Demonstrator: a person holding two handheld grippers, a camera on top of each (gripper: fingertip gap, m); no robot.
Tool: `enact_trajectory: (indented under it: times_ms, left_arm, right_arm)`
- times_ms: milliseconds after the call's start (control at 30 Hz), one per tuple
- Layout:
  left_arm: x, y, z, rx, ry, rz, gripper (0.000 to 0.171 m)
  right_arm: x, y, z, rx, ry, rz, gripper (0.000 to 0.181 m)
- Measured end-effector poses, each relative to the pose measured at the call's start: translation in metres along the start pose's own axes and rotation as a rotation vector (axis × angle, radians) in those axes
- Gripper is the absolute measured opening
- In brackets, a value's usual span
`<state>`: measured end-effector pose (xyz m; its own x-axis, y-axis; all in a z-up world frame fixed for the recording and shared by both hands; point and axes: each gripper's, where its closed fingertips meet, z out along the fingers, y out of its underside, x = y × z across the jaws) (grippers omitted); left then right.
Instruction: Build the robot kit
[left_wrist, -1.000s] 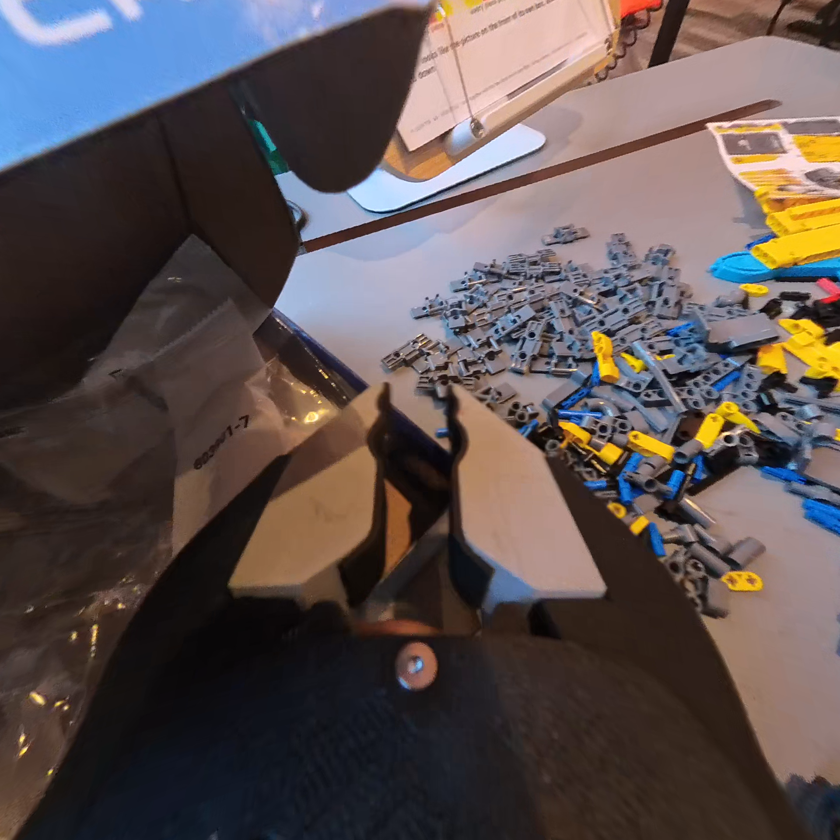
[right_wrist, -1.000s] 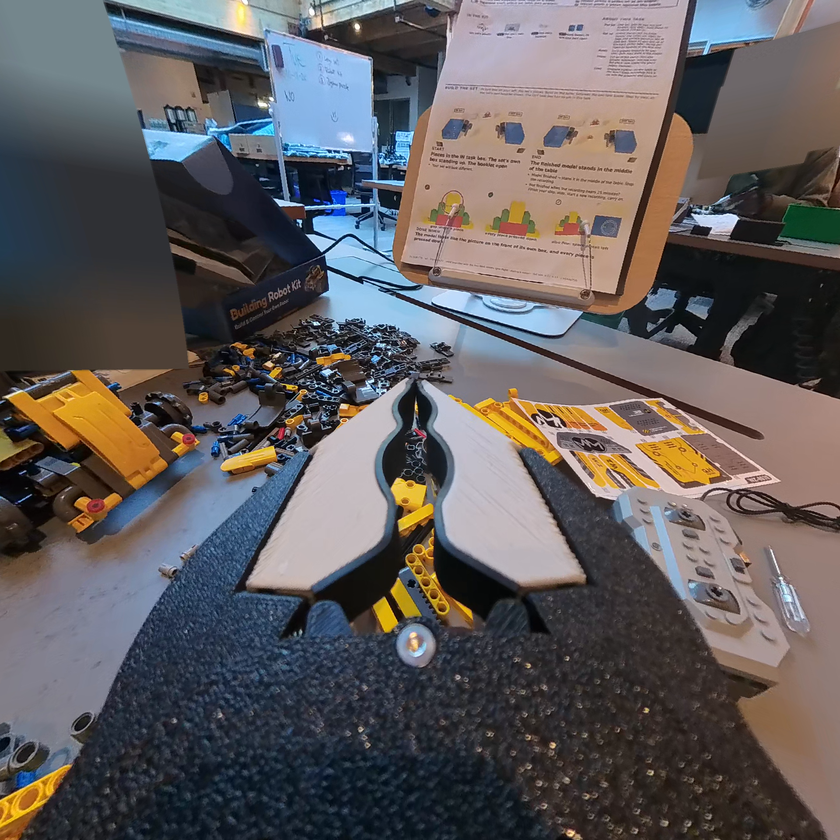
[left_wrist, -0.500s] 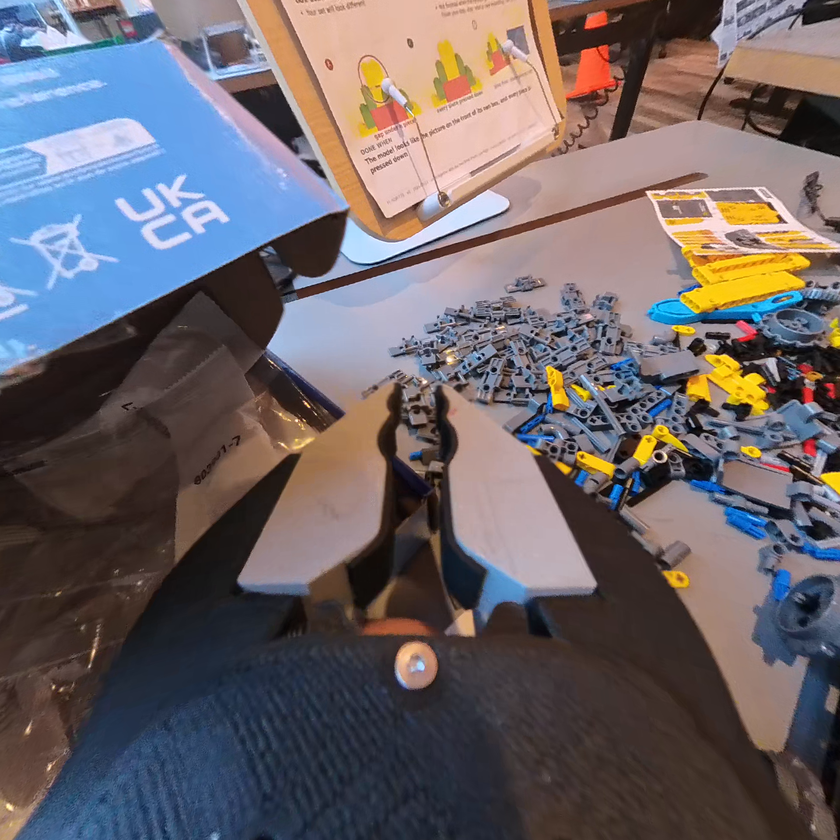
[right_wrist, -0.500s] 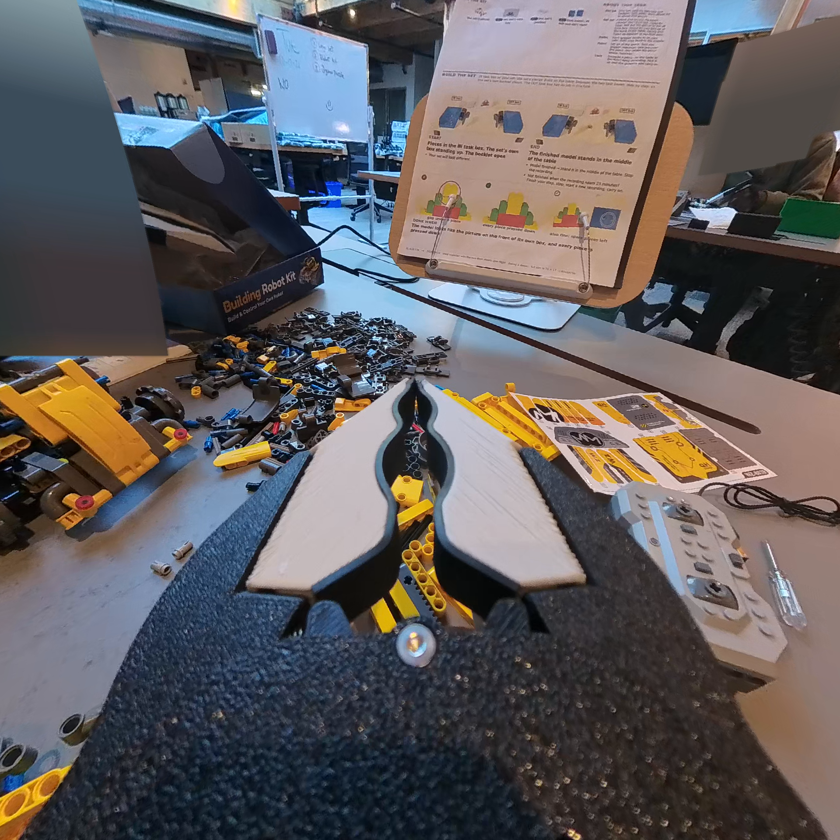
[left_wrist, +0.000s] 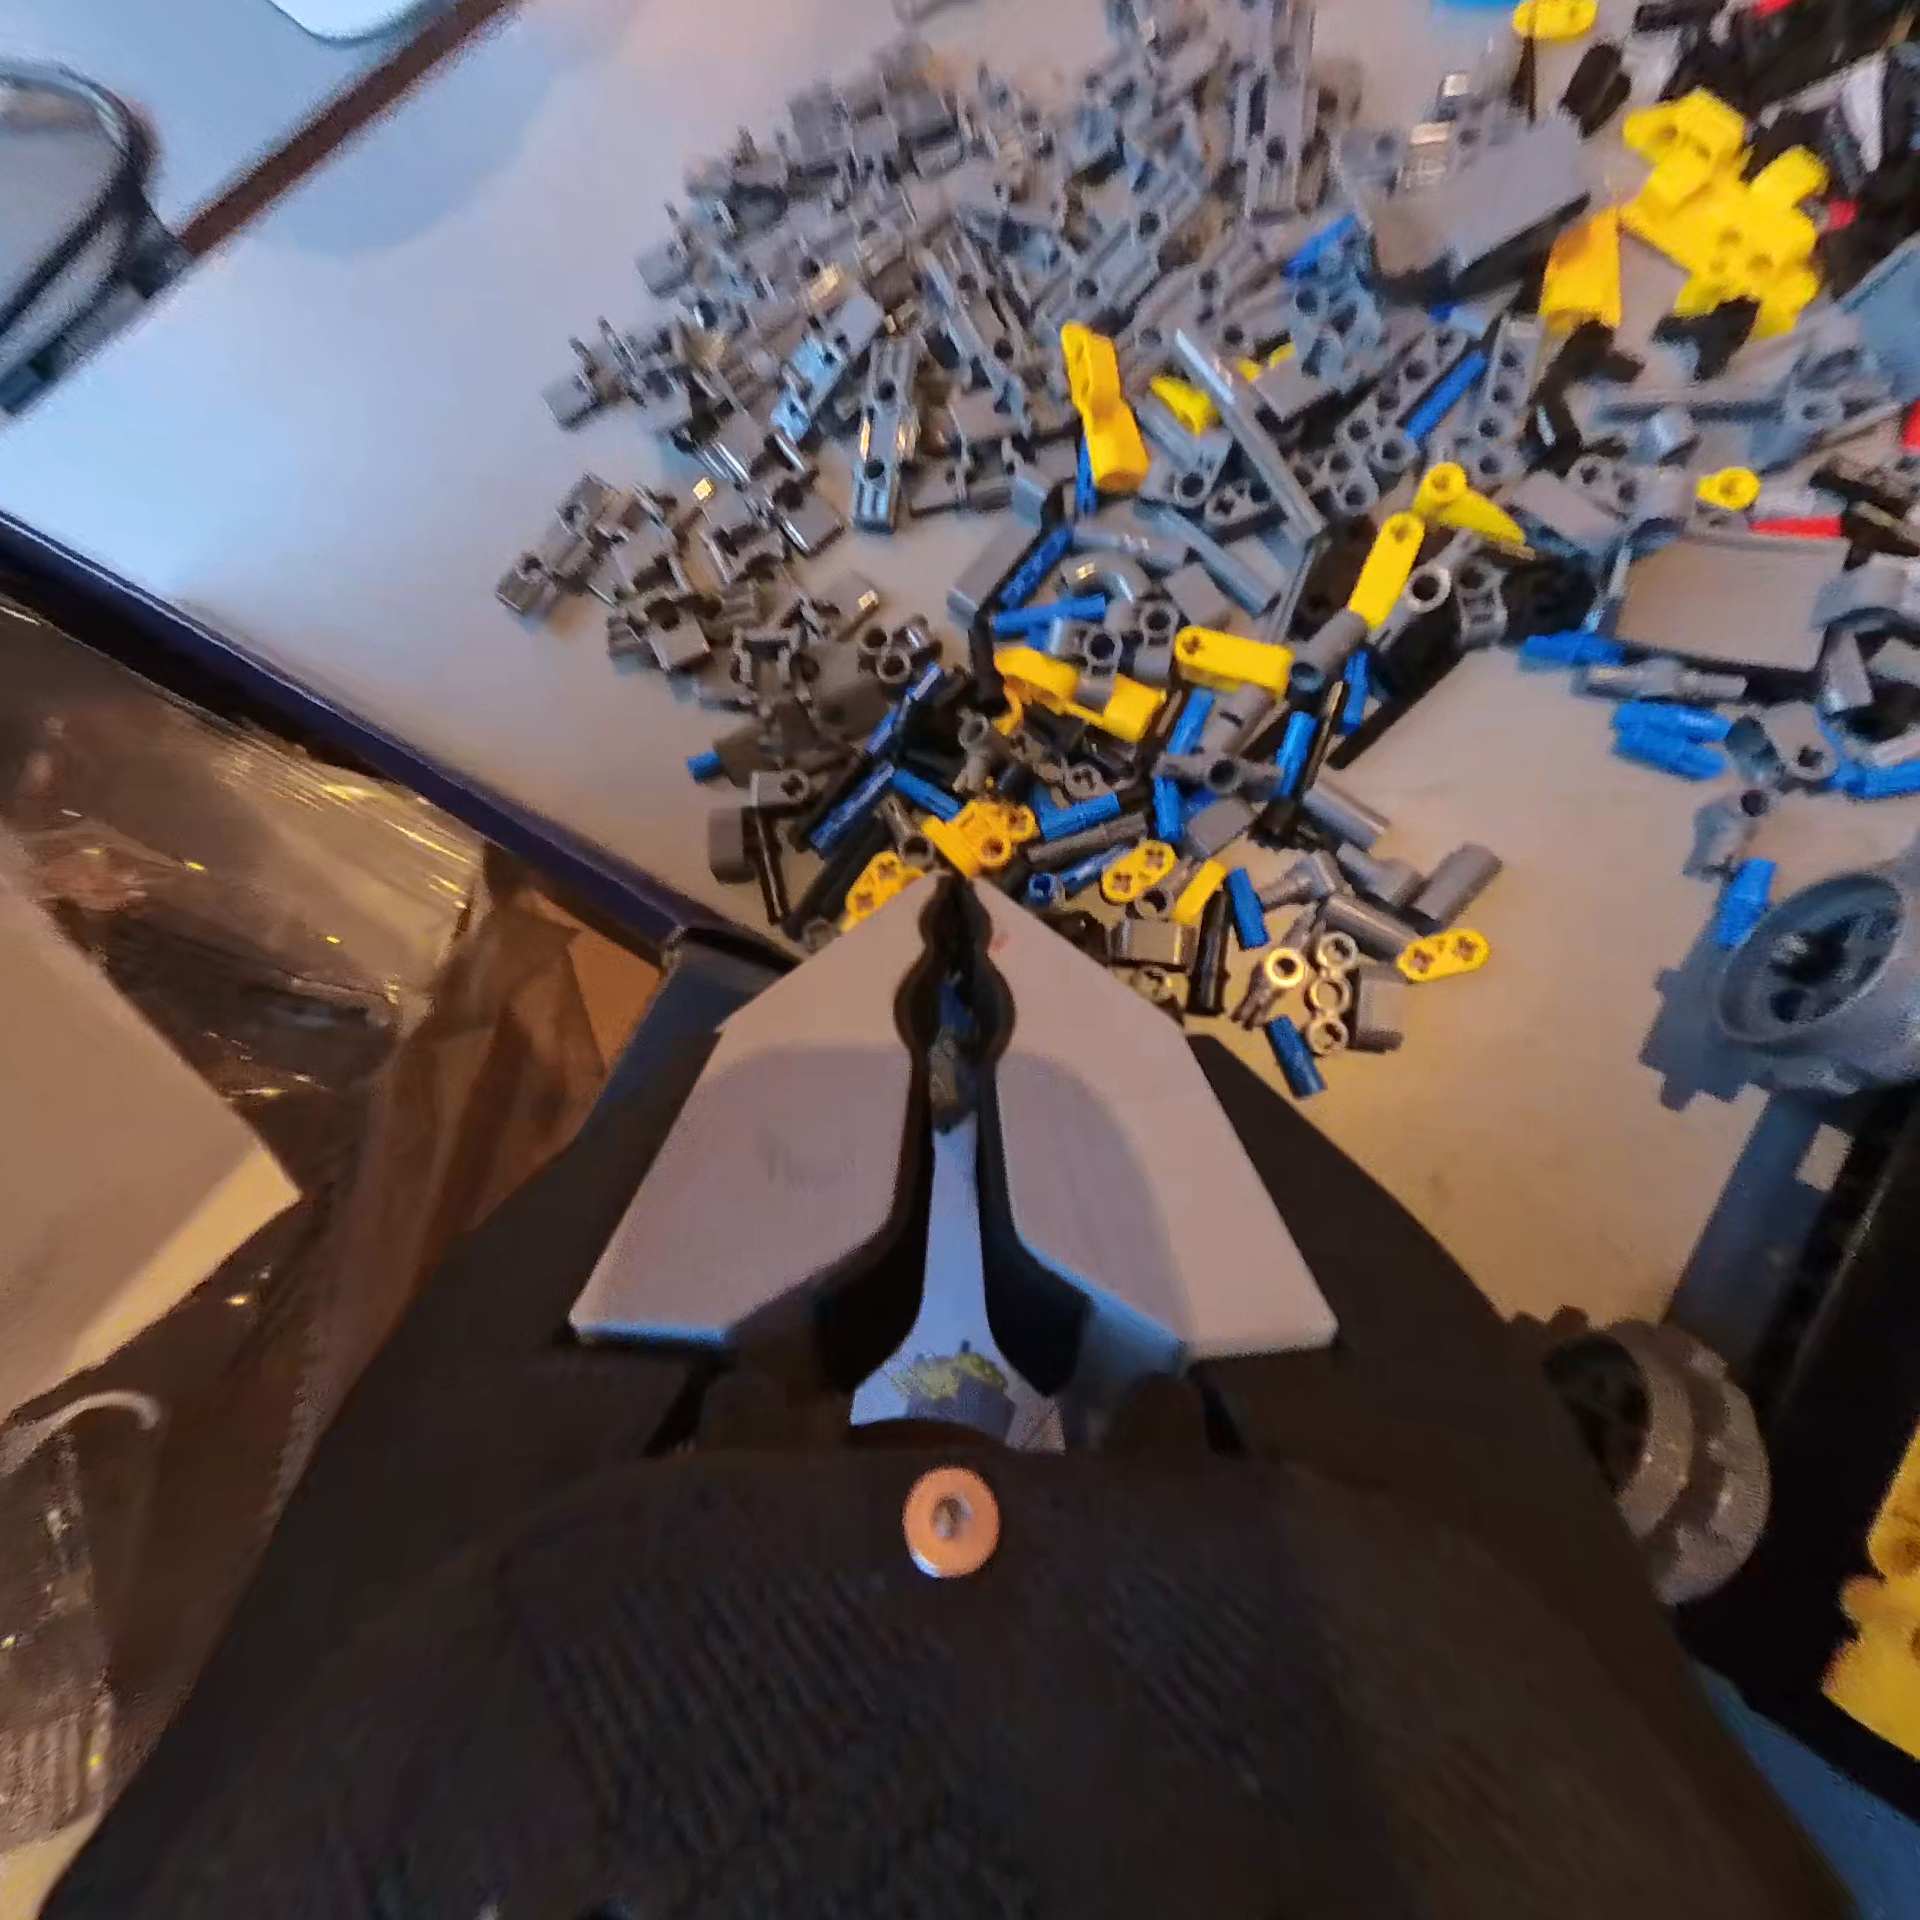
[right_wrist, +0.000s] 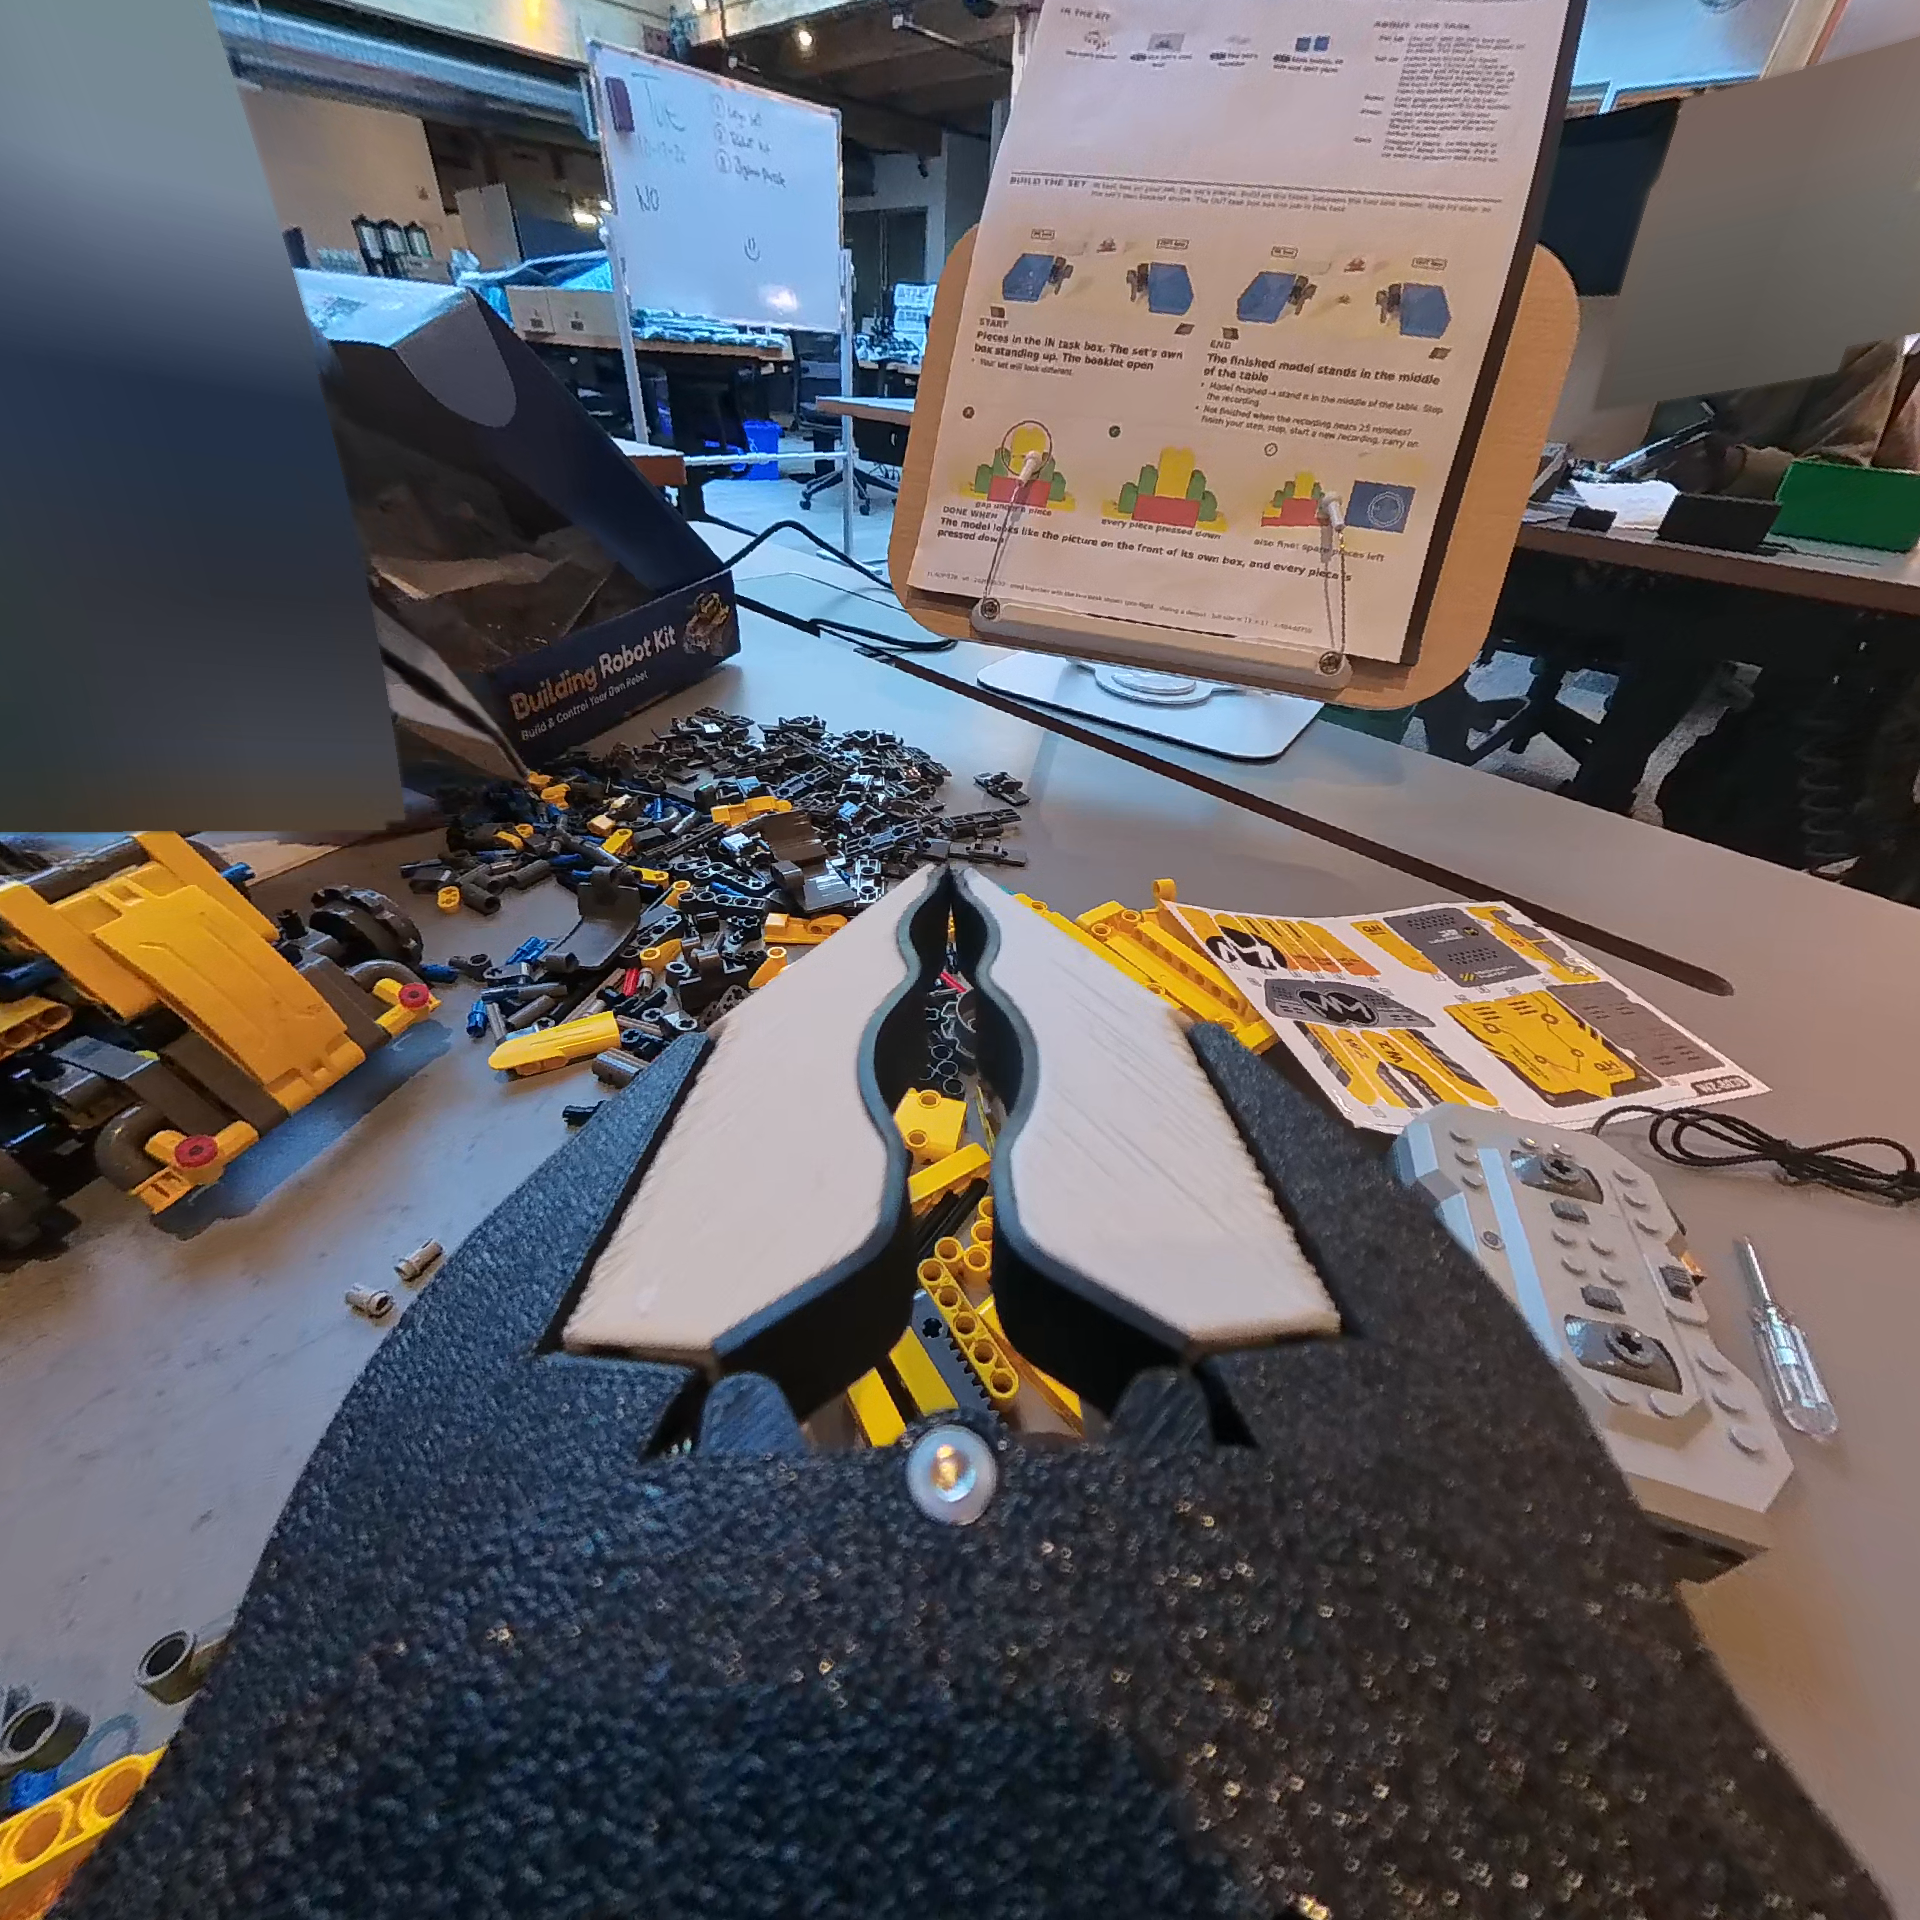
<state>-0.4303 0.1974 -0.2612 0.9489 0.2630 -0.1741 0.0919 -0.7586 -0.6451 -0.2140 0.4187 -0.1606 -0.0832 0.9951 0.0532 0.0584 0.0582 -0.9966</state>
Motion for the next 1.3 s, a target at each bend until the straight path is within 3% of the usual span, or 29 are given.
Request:
enact_trajectory:
  times_ms: [133,200,367,467,733,1000,1067,1300]
  left_arm:
    - [0.008,0.01,0.009,-0.045,0.058,-0.01,0.0]
    - [0.01,0.003,0.008,-0.008,0.079,-0.018,0.0]
    - [-0.018,-0.036,-0.026,0.246,0.003,-0.119,0.0]
    - [-0.035,-0.044,-0.042,0.331,-0.018,-0.188,0.0]
    - [-0.019,0.001,-0.031,0.065,0.118,-0.121,0.0]
    - [-0.014,0.047,-0.035,-0.242,0.013,-0.003,0.0]
    - [-0.012,0.054,-0.025,-0.271,-0.004,0.023,0.0]
    - [0.013,0.028,-0.006,-0.203,-0.002,0.1,0.0]
  right_arm:
    - [-0.001,0.002,0.002,-0.009,-0.007,0.001,0.0]
    - [-0.002,0.002,0.002,-0.011,-0.009,-0.005,0.0]
    - [-0.002,-0.001,0.0,-0.003,0.001,-0.017,0.0]
    - [-0.001,-0.001,0.0,-0.001,0.0,-0.012,0.0]
    - [-0.004,0.001,0.002,-0.009,-0.01,-0.016,0.0]
    - [-0.01,-0.004,0.001,0.011,-0.039,0.002,0.0]
    - [-0.013,-0.006,0.0,0.015,-0.042,-0.012,0.0]
    - [-0.01,-0.01,-0.004,0.031,-0.026,-0.019,0.0]
